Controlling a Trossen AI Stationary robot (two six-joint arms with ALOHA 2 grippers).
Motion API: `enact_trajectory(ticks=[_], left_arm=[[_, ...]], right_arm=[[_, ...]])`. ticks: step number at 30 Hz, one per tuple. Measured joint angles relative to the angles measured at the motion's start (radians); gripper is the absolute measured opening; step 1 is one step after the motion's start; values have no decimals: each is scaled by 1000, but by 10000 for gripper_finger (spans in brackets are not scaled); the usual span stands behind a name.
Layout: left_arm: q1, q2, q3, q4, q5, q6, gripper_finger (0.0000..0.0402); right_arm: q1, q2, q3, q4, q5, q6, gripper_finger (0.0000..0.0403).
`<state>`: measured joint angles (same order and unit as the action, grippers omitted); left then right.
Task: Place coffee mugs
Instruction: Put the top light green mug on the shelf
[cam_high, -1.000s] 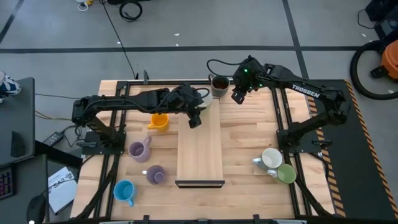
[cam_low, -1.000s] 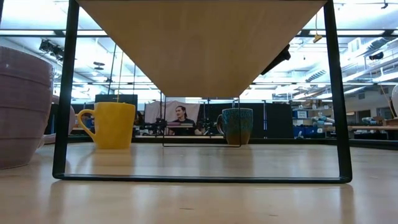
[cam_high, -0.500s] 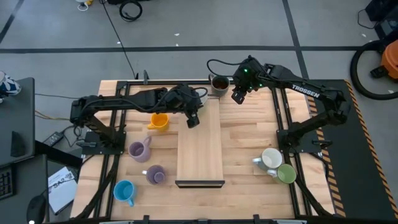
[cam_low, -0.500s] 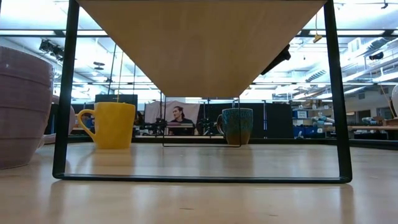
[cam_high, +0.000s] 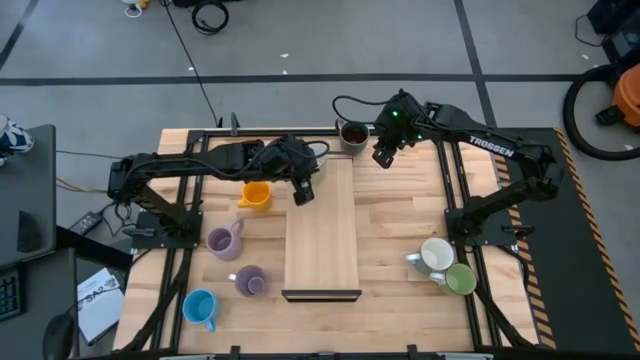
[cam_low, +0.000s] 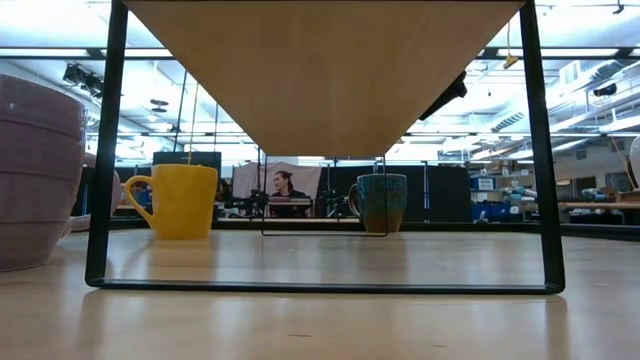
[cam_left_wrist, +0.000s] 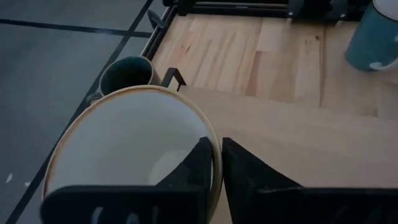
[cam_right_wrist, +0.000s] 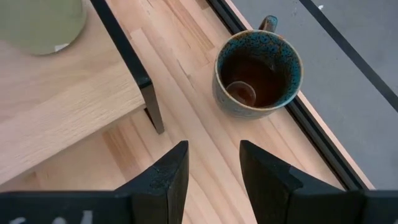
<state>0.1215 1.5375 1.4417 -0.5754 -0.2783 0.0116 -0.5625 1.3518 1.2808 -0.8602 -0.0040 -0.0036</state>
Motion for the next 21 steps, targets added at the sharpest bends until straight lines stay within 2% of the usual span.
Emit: enact_trajectory(ticks=[21], left_arm=[[0,-22,1,-78,-3,1,38]], right_arm=[[0,0,0,-1,0,0,148]])
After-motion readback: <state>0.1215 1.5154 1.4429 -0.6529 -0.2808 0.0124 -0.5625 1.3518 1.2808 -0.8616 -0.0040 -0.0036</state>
